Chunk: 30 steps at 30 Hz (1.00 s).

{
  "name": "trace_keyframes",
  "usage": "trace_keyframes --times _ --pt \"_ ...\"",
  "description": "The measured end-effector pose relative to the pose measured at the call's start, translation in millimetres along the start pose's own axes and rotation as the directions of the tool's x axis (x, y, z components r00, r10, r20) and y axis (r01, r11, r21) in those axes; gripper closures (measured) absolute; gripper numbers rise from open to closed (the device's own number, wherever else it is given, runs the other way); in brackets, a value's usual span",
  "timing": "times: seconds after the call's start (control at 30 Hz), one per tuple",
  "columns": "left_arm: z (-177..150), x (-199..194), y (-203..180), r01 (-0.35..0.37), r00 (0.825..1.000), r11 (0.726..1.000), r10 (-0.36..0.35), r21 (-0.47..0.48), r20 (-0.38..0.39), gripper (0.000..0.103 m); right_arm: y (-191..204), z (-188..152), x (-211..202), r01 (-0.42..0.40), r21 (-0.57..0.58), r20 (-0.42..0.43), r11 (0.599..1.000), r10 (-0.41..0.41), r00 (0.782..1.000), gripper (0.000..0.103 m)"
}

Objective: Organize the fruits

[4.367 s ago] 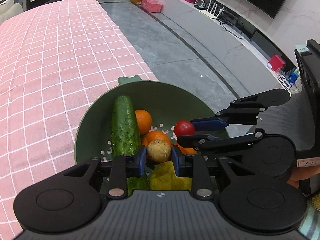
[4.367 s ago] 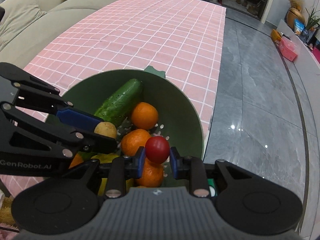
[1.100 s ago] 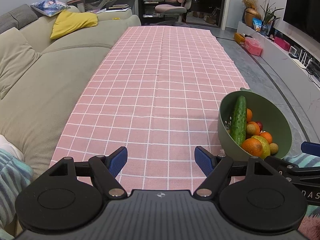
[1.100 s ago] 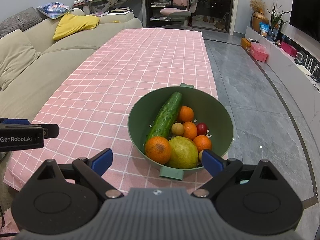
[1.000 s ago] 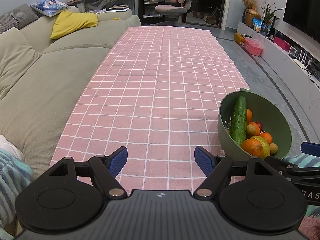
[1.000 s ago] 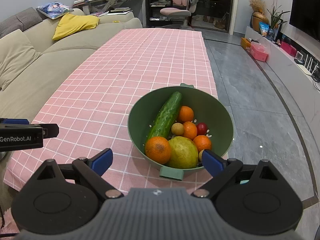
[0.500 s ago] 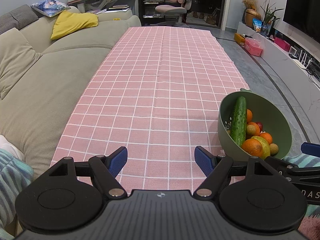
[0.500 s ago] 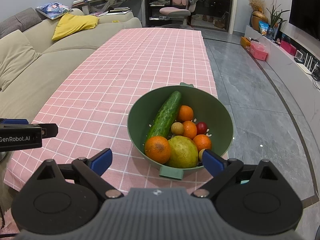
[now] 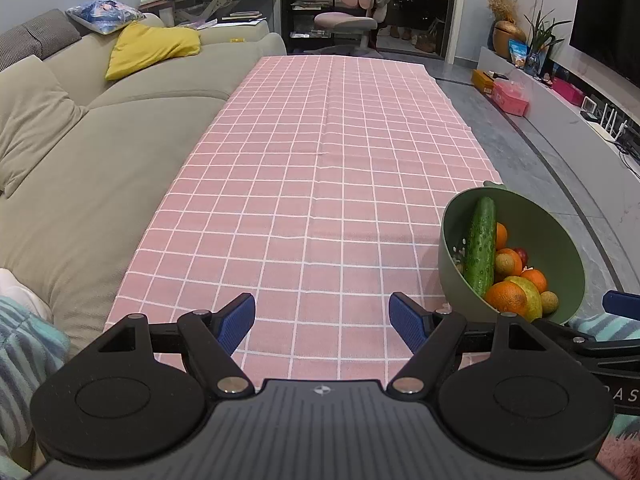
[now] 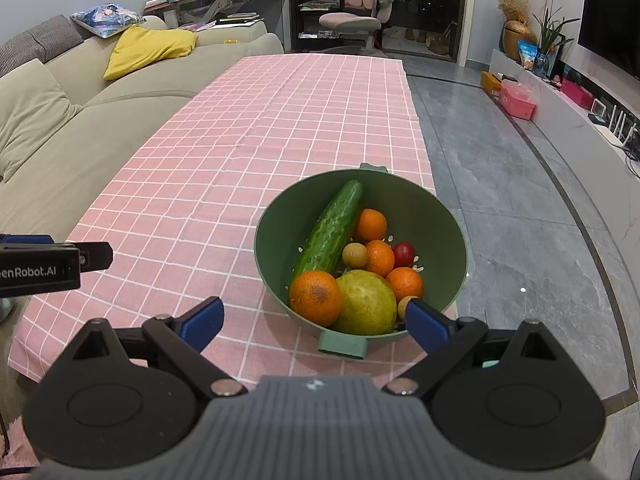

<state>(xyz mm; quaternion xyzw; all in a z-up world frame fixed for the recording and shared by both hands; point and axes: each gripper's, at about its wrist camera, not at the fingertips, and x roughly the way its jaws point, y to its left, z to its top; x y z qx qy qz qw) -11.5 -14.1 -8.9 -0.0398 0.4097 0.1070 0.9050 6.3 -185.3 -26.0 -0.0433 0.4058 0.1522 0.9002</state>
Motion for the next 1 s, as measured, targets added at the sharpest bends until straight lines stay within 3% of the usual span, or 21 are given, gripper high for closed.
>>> trace_keyframes --times 1.0 --pt "-0.3 -4.1 0.9 0.009 1.0 1.0 -0.009 0.001 0.018 0.014 0.1 -0.7 0.7 -0.001 0.004 -0.002 1.0 0.001 1.0 0.009"
